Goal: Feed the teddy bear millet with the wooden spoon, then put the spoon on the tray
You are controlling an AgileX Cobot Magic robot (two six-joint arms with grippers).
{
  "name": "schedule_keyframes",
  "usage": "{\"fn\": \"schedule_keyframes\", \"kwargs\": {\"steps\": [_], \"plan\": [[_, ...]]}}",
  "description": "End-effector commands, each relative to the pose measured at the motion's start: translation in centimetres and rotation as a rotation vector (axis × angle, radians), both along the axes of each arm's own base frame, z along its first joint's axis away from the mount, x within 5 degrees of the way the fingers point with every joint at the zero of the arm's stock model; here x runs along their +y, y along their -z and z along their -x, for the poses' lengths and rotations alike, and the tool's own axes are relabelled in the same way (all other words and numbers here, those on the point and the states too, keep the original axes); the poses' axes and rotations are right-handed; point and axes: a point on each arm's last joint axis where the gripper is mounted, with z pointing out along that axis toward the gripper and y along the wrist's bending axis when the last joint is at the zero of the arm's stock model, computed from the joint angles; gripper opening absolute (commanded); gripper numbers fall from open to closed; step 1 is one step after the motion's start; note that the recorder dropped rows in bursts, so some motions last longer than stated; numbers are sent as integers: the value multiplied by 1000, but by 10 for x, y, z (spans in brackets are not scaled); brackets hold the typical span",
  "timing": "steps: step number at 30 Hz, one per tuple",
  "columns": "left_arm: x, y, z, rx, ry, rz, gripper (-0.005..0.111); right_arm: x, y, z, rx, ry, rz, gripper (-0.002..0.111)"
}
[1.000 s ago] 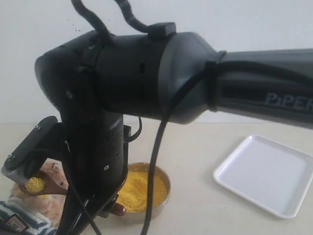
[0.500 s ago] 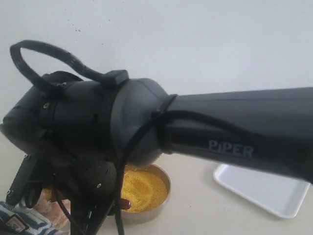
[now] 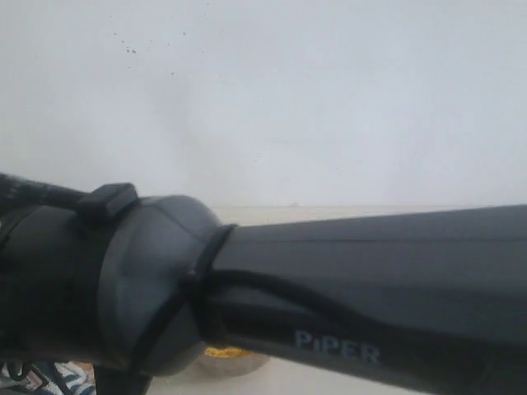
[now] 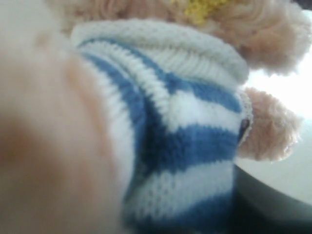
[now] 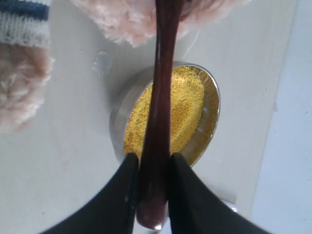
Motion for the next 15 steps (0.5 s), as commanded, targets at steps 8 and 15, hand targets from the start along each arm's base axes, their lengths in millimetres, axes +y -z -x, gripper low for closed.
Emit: {"fn": "schedule_keyframes", "kwargs": {"steps": [8, 15], "plan": [[0, -2, 1, -8, -7, 11, 6, 6, 7, -3, -97, 15, 15, 0], [0, -2, 1, -8, -7, 11, 6, -2, 23, -3, -146, 15, 80, 0]]}}
